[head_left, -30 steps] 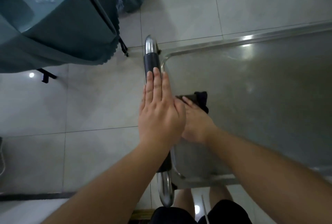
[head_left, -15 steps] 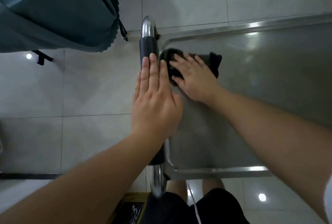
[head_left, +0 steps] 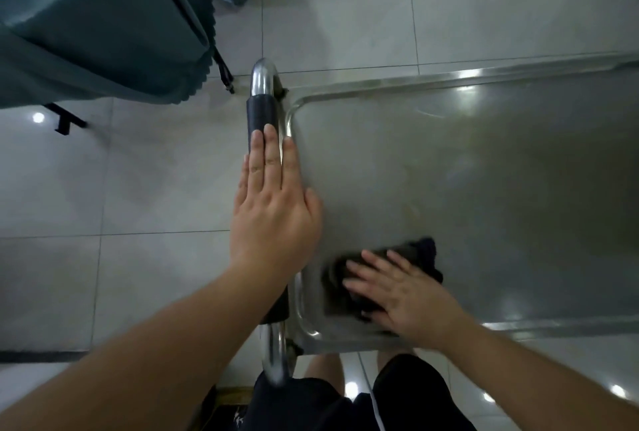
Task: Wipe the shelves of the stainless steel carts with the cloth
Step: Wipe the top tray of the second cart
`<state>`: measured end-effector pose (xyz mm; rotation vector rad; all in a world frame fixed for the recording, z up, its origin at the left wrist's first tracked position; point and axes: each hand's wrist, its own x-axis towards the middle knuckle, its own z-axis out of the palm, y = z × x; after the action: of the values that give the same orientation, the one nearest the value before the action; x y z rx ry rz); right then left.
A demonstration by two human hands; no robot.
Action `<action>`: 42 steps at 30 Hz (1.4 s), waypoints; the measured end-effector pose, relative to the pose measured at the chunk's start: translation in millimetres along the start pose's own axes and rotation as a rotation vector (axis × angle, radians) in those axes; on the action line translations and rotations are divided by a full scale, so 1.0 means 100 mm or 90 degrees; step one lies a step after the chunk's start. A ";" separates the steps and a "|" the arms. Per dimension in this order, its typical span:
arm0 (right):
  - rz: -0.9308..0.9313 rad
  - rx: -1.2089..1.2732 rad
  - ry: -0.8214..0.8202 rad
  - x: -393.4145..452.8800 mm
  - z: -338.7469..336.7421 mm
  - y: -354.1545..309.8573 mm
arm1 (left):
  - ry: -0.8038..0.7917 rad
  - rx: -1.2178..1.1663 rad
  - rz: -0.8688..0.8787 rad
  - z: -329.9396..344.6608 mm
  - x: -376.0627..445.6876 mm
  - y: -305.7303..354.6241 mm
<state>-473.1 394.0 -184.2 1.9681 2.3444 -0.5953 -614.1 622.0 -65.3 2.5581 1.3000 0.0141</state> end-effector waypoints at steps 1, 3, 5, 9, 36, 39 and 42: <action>0.006 0.003 0.017 0.15 -0.10 0.18 | 0.003 0.003 -0.002 0.00 0.00 0.01; 0.043 0.026 0.036 0.54 -0.35 0.56 | 0.009 0.012 -0.007 -0.01 -0.01 0.03; 0.097 0.048 0.018 1.02 -0.60 0.96 | 0.010 0.019 -0.019 -0.02 0.00 0.05; 0.200 0.063 0.007 1.83 -1.07 1.75 | 0.003 0.043 -0.033 -0.02 0.02 0.07; 0.027 0.063 0.036 0.09 -0.53 1.60 | 0.010 0.121 -0.055 0.10 0.11 0.02; 0.164 0.064 0.013 0.65 -0.91 2.28 | 0.005 0.127 -0.054 0.08 0.10 0.04; 0.236 0.063 0.010 1.00 -1.16 2.72 | -0.002 0.133 -0.056 0.05 0.11 0.06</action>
<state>-207.9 559.3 -176.5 2.3721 1.9125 -0.6791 -602.4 626.0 -69.8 2.6663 1.4838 -0.1506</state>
